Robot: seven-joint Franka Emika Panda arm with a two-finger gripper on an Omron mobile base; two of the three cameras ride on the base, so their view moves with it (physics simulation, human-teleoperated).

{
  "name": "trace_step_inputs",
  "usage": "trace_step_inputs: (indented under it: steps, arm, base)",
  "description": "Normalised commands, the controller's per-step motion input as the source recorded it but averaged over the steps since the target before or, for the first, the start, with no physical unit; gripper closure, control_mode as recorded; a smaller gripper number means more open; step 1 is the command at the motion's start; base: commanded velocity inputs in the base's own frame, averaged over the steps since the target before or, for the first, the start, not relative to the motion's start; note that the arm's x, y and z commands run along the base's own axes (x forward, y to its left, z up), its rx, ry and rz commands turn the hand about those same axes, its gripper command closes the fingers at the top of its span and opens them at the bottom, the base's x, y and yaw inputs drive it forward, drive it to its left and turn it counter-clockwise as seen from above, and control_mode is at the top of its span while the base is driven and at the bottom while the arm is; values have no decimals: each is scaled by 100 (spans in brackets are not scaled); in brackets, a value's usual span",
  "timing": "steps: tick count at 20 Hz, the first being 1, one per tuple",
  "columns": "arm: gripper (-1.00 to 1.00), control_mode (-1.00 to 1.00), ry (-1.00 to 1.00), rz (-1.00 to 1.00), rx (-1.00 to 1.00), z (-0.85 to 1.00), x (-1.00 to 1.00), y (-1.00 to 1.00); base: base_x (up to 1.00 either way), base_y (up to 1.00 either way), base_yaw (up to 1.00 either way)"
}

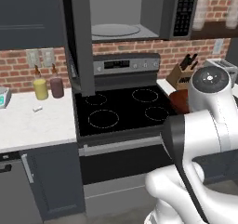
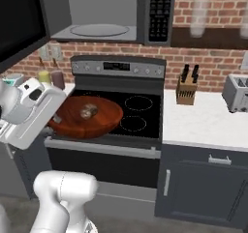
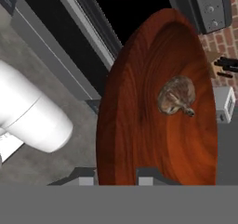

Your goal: Pick the mushroom from the sink and place it in the bowl. Then pick the bowl and place it in the microwave. Then close the microwave door and press the start button.

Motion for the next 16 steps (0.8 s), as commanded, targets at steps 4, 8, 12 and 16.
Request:
trace_step_inputs:
  steps: [4, 8, 12, 16]
  arm:
    - [100, 100, 0, 0, 0, 0, 0, 0]
    - [100, 100, 0, 0, 0, 0, 0, 0]
    - [100, 100, 0, 0, 0, 0, 0, 0]
    - [100, 100, 0, 0, 0, 0, 0, 0]
  base:
    - [58, -23, 0]
    - [57, -21, 4]
    - [61, -24, 5]
    - [13, -20, 8]
